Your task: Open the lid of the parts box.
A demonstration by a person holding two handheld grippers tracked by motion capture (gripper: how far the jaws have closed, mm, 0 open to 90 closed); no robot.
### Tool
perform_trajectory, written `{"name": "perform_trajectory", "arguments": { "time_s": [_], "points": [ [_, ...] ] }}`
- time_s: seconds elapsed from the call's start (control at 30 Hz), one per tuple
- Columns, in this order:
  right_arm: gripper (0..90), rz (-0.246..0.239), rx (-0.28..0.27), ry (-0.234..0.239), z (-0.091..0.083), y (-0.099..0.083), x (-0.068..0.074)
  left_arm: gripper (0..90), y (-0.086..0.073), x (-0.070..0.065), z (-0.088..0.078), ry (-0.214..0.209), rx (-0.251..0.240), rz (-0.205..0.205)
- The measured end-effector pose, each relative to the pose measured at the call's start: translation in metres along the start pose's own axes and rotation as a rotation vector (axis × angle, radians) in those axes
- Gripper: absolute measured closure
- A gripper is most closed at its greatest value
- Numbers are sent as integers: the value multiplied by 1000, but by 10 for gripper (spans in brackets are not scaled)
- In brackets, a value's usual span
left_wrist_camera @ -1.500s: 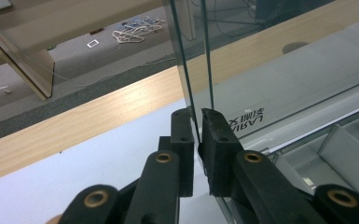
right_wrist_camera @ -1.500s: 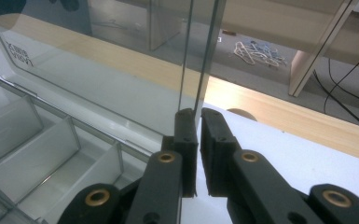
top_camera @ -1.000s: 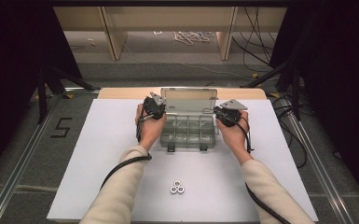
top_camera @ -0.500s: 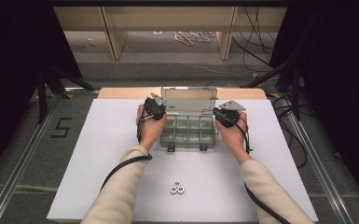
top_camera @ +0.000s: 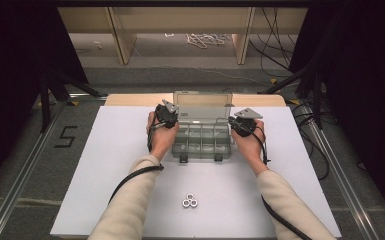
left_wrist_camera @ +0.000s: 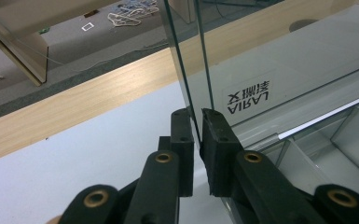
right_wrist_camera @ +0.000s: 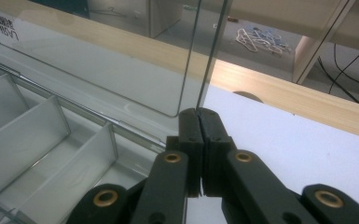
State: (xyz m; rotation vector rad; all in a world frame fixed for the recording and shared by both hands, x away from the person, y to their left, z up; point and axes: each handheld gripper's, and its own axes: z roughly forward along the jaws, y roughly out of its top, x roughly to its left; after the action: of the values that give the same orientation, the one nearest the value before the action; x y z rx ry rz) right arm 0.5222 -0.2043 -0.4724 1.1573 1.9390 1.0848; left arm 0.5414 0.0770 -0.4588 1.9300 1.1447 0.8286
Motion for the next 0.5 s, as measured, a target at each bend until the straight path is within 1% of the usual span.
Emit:
{"name": "perform_trajectory", "arguments": {
  "time_s": [0.07, 0.17, 0.2, 0.23, 0.33, 0.37, 0.4, 0.43, 0.47, 0.5],
  "points": [
    [899, -8, -2, -9, 1, -1, -1, 832, 0, 0, 1, -2, 0, -2],
    [900, 3, -5, -7, 3, -2, 0, 831, 0, 1, 1, -3, 3, 2],
    [900, -1, 15, -7, 1, -1, 0, 831, 0, 1, 1, -5, 3, 3],
    [900, 0, 13, -2, 2, -2, 0, 831, 1, 2, 1, -7, 6, 9],
    [900, -2, 12, -4, 3, -3, 0, 829, 1, 2, 1, -5, 11, 10],
    [900, 5, 20, 1, 3, -3, 0, 828, 1, 2, 2, -9, 12, 10],
    [900, 8, 21, -2, 3, -3, 0, 827, 0, 2, 2, -9, 13, 8],
    [900, 10, 15, 0, 4, -3, 1, 827, 1, 3, 2, -11, 14, 17],
    [900, -2, 7, -3, 5, -4, 0, 826, 1, 2, 2, -9, 20, 11],
    [900, -3, 21, -9, 5, -4, -1, 824, 1, 3, 2, -15, 18, 31]
  ]
}}
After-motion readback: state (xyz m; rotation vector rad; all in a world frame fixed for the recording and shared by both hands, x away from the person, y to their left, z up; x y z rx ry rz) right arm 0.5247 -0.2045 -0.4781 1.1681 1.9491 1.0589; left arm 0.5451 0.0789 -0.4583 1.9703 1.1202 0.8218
